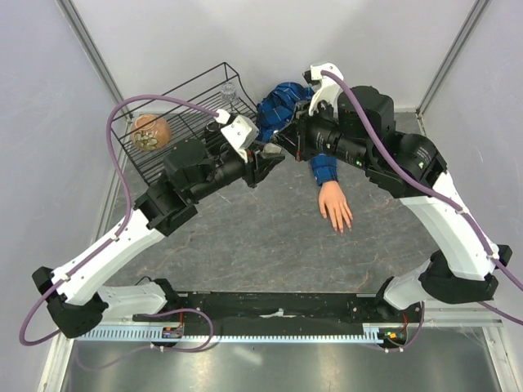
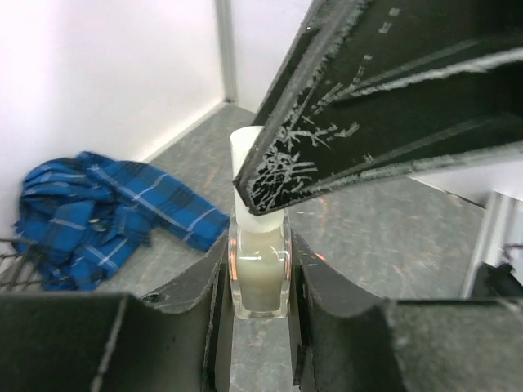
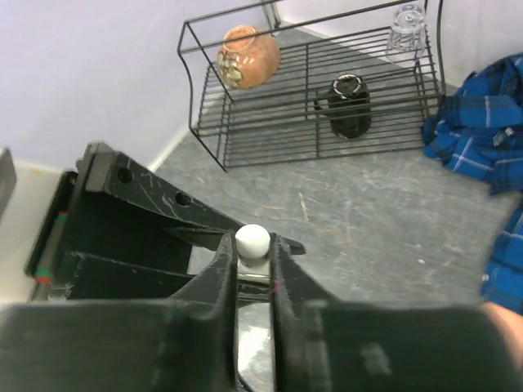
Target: Paint the nails
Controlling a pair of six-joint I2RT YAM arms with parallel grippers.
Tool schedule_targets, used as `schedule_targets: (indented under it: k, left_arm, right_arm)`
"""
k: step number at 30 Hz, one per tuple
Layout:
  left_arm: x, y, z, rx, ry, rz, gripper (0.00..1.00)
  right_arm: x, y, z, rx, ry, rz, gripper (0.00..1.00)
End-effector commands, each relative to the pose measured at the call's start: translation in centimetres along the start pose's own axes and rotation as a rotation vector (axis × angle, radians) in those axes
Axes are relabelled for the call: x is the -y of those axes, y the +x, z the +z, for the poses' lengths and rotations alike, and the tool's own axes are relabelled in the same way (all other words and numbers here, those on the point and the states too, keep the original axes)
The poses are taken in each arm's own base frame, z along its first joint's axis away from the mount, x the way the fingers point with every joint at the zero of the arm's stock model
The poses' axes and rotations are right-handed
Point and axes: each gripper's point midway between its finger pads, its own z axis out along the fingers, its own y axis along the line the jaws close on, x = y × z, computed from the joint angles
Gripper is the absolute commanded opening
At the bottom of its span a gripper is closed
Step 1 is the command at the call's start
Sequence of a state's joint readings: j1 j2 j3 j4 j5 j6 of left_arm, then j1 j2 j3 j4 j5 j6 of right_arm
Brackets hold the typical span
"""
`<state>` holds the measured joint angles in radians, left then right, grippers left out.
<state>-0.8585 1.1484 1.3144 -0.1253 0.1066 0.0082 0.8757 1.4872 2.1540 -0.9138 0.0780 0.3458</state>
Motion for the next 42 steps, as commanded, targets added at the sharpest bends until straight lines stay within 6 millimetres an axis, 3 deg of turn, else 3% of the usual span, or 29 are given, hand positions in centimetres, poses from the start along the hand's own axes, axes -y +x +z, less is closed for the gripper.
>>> schedule_targets:
  k: [1,2,3,4,5,6,7,9,12,14,18,21,22,25,28,32,36,42]
  left_arm:
    - [4.3,-3.9,-2.5,0.174,0.252,-0.009,0.02]
    - [5.1,-5.0,-3.2,0.221,0.314,-0.011,0.02]
    - [7.3,-4.9,-4.4,0.213,0.463,-0.064,0.02]
    - [7.1,-4.8,-5.1,0.213,0.507,-0.092,0.02]
    - [7.8,-6.2,-6.2,0.274,0.589,-0.085,0.02]
    - [10.0,-6.0,-8.6,0.22,0.78,-0.175,0.02]
    - [9.5,-4.7,-8.5,0.17,0.837,-0.226,0.02]
    - [10.4,-4.2,-10.2,0.095,0.975,-0.293,0.02]
    - [10.1,-2.6,-9.6,0.005,0.997,-0.318,0.02]
    - [9.5,-3.0,-9.0,0.052,0.948,-0.238,0.02]
    - [8.0,-2.9,-7.5,0.029,0.804,-0.218,0.02]
    - [6.0,-3.2,-5.9,0.065,0.64,-0.156,0.02]
    - [5.3,-2.7,-5.5,0.052,0.586,-0.156,0.02]
    - [1.4,-2.6,-4.0,0.076,0.332,-0.094,0.02]
    - [-1.5,-2.3,-3.5,0.066,0.129,-0.044,0.02]
    - [-1.8,-2.4,-3.3,0.072,0.034,-0.002,0.02]
    - [-2.3,-1.8,-2.8,0.056,-0.046,-0.008,0.02]
    - [-2.6,-2.2,-2.1,0.06,-0.094,-0.006,0.02]
  right_arm:
    - [-0.6,-0.4,-1.4,0.031,-0.053,-0.079,0.0]
    - [-2.0,0.1,-1.8,0.012,-0.148,-0.11,0.0]
    - [-3.2,0.5,-2.3,0.002,-0.247,-0.191,0.0]
    - [-4.4,1.1,-3.5,-0.003,-0.35,-0.245,0.0]
    - [-7.7,2.8,-5.8,-0.046,-0.601,-0.293,0.0]
    - [-8.4,3.4,-6.9,-0.041,-0.695,-0.341,0.0]
    - [-9.0,4.0,-8.1,-0.031,-0.774,-0.348,0.0]
    - [-10.4,4.7,-10.1,-0.061,-0.932,-0.29,0.0]
    - [-11.2,5.9,-10.1,-0.122,-1.033,-0.242,0.0]
    - [-10.9,6.0,-9.6,-0.134,-1.016,-0.225,0.0]
    - [-9.9,4.4,-9.0,-0.061,-0.889,-0.243,0.01]
    - [-8.6,3.0,-7.9,-0.017,-0.747,-0.23,0.34]
    - [-7.6,2.5,-7.0,0.003,-0.661,-0.217,0.71]
    - [-5.3,1.6,-5.7,0.037,-0.495,-0.192,0.95]
    - [-3.0,0.6,-4.8,0.065,-0.335,-0.145,0.98]
    - [-0.9,-0.9,-3.8,0.09,-0.166,-0.057,0.97]
    - [0.1,-0.8,-2.2,0.056,-0.063,-0.014,0.77]
    - [0.4,-0.6,-0.8,0.042,-0.005,-0.006,0.73]
